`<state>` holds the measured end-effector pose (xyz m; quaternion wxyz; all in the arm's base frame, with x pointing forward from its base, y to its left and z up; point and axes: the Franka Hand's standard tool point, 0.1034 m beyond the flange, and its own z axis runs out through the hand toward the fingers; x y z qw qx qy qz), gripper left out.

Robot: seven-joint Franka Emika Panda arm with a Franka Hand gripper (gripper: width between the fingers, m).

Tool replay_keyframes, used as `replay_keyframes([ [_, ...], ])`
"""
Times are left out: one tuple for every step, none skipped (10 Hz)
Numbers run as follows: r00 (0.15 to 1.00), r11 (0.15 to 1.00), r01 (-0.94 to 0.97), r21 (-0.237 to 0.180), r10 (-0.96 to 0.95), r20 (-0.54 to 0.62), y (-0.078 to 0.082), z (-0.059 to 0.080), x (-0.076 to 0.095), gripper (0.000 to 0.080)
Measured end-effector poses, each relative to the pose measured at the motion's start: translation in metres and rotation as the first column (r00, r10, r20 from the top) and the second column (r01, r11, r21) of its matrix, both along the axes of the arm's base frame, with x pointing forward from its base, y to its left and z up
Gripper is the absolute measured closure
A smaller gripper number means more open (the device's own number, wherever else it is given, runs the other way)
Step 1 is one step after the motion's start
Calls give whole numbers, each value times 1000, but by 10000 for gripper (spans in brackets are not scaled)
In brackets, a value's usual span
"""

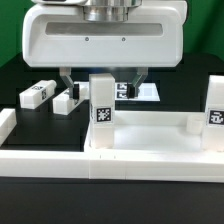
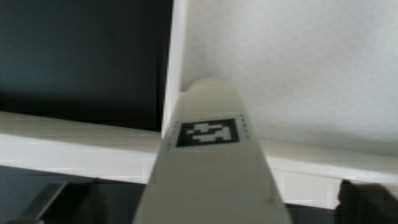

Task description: Assemble desk

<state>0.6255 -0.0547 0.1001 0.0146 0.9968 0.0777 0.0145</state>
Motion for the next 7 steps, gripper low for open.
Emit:
replay_keyframes([
  [999,999,-40,-1,40,0,-1,0,0,162],
  [999,999,-33,-1,33,0,-1,0,0,162],
  [999,999,-33,-1,33,0,-1,0,0,333],
  [999,999,-33,-1,33,0,-1,0,0,513],
  [999,999,-33,-1,33,0,-1,0,0,511],
  [1000,1000,-15,0,15,1,-1,0,0,511],
  [1000,1000,-12,0,12,1,-1,0,0,511],
])
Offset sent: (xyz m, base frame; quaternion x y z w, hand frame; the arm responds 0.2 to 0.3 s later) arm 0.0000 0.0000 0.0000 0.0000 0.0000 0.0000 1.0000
